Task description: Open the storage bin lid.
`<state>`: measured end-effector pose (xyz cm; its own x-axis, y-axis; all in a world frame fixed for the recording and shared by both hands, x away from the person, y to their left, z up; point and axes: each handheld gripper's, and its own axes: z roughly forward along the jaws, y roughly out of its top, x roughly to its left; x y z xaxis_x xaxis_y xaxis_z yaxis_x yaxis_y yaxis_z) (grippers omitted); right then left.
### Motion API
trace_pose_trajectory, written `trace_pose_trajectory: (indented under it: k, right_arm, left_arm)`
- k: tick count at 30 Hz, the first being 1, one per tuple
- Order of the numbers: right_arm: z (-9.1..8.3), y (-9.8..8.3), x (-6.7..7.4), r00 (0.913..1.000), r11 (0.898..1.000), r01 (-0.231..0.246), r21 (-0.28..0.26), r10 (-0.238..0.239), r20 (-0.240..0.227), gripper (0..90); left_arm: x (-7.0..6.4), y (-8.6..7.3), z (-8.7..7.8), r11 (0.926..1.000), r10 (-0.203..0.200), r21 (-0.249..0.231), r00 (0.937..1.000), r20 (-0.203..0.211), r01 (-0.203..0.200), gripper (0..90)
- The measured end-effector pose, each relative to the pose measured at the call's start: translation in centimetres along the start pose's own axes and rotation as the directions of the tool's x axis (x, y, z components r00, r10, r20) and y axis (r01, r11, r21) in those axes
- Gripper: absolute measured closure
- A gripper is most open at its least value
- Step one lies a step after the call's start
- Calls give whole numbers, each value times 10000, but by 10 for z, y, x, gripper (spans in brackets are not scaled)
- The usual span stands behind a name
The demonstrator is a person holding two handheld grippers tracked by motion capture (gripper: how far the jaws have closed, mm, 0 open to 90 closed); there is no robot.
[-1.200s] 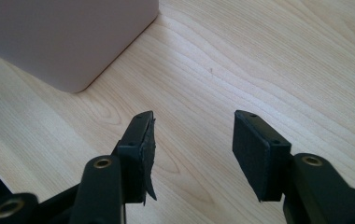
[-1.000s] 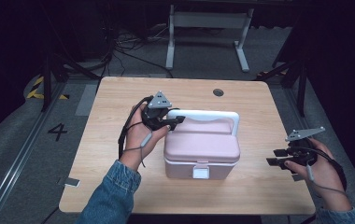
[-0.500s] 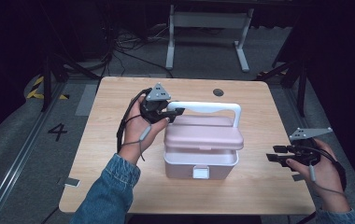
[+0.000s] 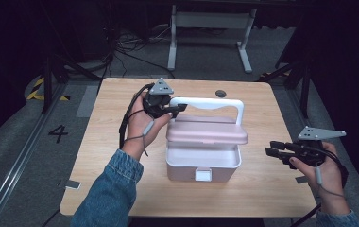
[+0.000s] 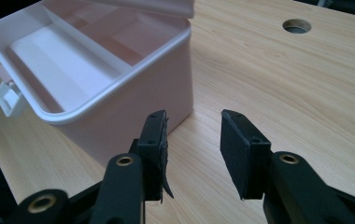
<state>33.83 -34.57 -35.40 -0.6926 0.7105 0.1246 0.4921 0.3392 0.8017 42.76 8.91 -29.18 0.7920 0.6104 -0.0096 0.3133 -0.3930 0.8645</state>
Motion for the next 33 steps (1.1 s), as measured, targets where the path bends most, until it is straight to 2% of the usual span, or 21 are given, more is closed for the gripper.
trace_pose_trajectory:
  k: [4,12,16,20,23,24,27,33]
  right_arm:
    - [7,8,7,9995,9998,195,-63,-197,-242,645]
    - [19,24,20,9955,9976,628,-286,-646,-699,680]
    - [28,33,31,9900,9957,787,-498,-839,-1134,752]
    - [35,42,41,9832,9900,1013,-982,-1147,-1421,822]
    - [38,46,43,9797,9872,966,-1268,-1168,-1632,854]
    - [40,47,43,9786,9855,926,-1420,-1164,-1697,864]
    - [46,51,44,9758,9810,758,-1786,-1099,-1891,878]
    - [49,53,44,9750,9791,736,-1897,-1106,-1925,900]
  left_arm:
    - [6,2,5,9999,-75,-114,9999,-88,74,698]
    - [9,3,7,9999,-110,-118,9997,-220,108,700]
    - [15,4,11,9995,-217,-251,9994,-266,210,710]
    - [14,5,12,9996,-131,-240,9993,-361,122,710]
    - [13,4,11,9994,-248,-259,9992,-326,239,709]
    - [14,4,10,9997,-125,-210,9995,-291,119,709]
    - [9,3,7,9999,-112,-86,9997,-236,110,707]
    - [8,2,5,9996,-168,-212,9997,-188,164,688]
